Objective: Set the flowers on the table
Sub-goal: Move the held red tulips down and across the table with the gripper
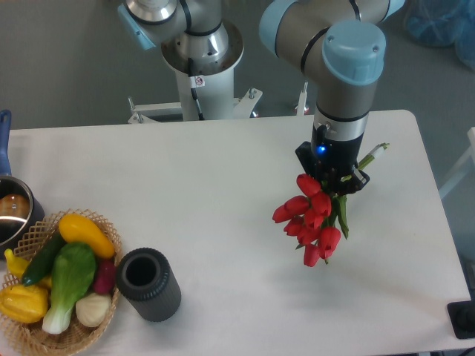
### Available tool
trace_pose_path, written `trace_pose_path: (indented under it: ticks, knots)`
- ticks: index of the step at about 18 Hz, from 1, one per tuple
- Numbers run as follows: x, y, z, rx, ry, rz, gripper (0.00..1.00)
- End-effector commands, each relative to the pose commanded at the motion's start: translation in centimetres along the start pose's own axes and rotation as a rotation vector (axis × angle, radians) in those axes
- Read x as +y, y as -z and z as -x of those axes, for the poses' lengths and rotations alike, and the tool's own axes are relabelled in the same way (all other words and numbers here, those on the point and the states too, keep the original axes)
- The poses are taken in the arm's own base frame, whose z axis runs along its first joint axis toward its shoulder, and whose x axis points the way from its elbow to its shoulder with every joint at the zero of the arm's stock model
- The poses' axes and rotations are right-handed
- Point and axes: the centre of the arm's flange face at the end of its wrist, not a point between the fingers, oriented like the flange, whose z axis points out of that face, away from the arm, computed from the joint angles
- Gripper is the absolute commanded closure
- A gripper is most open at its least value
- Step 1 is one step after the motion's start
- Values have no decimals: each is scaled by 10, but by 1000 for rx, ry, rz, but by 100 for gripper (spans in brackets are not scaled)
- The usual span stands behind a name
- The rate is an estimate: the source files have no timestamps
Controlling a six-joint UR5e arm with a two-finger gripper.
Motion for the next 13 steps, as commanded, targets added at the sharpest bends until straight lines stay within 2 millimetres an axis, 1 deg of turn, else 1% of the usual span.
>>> trace_pose_path:
  ticks: [1, 2, 3, 4, 6, 7, 8, 11, 12, 13]
  knots:
    - [-5, -4, -1, 2, 0, -1, 98]
    - [-11, -16, -2, 18, -8, 1, 98]
    - [-17, -23, -3, 30, -16, 3, 98]
    - [-21, -26, -4, 32, -22, 3, 97]
    - [-23, -38, -4, 51, -24, 7, 96]
    - [-26, -42, -7, 59, -29, 8, 96]
    - [-25, -51, -11, 77, -28, 9, 96]
    - [-28, -68, -16, 98, -22, 16, 96]
    - [-29, -69, -17, 101, -25, 16, 95]
    - [-34, -70, -20, 107, -32, 14, 89]
